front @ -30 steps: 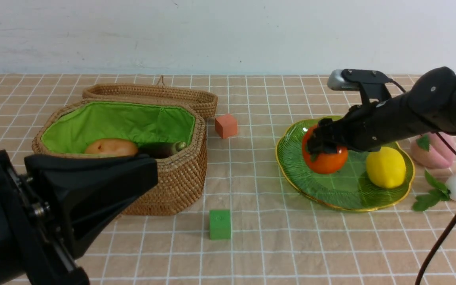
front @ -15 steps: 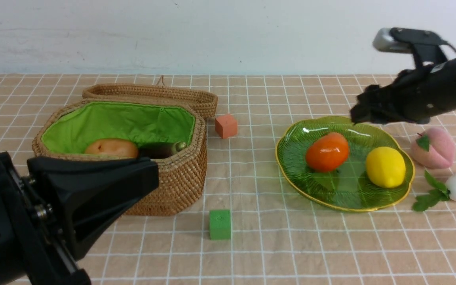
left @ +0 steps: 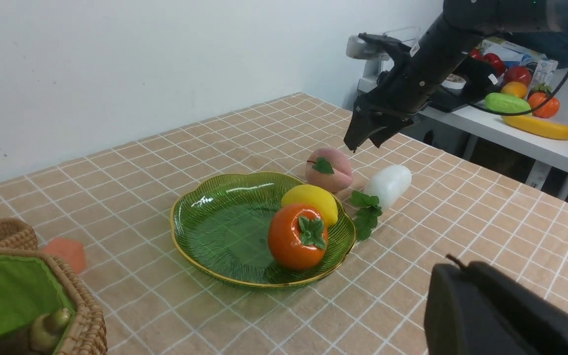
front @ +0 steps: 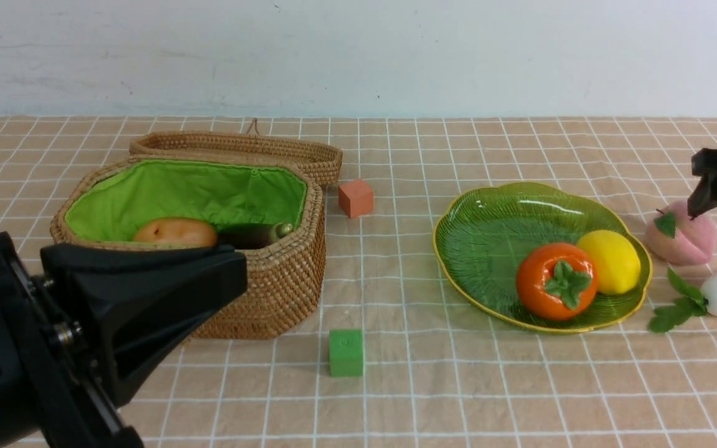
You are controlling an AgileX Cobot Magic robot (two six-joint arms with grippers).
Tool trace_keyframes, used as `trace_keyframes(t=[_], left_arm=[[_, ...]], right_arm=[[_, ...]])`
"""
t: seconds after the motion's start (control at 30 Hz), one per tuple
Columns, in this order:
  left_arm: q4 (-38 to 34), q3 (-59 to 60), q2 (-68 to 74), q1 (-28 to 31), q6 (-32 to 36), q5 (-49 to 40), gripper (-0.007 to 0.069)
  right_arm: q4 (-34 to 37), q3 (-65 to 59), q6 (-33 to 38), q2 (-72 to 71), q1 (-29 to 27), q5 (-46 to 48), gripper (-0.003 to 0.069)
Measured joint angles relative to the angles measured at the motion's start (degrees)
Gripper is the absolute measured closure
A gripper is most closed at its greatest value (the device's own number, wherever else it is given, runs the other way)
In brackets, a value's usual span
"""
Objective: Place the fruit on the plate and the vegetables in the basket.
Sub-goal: Take a daikon with your right arm and place it on the basket on the left.
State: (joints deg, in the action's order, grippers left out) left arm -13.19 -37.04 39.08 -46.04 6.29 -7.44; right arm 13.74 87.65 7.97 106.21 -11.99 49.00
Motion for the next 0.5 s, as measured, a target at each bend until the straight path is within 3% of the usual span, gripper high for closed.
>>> trace_keyframes(t=[0.13, 0.33, 0.43, 0.5], left_arm=[[0.46, 0.0, 0.0, 0.0, 0.12, 0.0, 0.0638], [2.3, 0.0, 0.0, 0.0, 0.11, -0.35, 0.0638], [2.69, 0.0, 0.0, 0.0, 0.11, -0.58, 0.0638], [2.81, 0.0, 0.0, 0.0, 0.11, -0.85, 0.0638]], right_arm=[[-4.59, 0.45, -4.0, 0.46, -0.37, 6.13, 0.0032], [-11.84, -0.47, -15.9, 0.11, -4.02, 10.48, 0.0071], [-12.17, -1.67, -24.52, 0.0, -8.54, 10.69, 0.0085], [-11.38, -1.78, -25.92, 0.17, -9.86, 10.69, 0.0083]])
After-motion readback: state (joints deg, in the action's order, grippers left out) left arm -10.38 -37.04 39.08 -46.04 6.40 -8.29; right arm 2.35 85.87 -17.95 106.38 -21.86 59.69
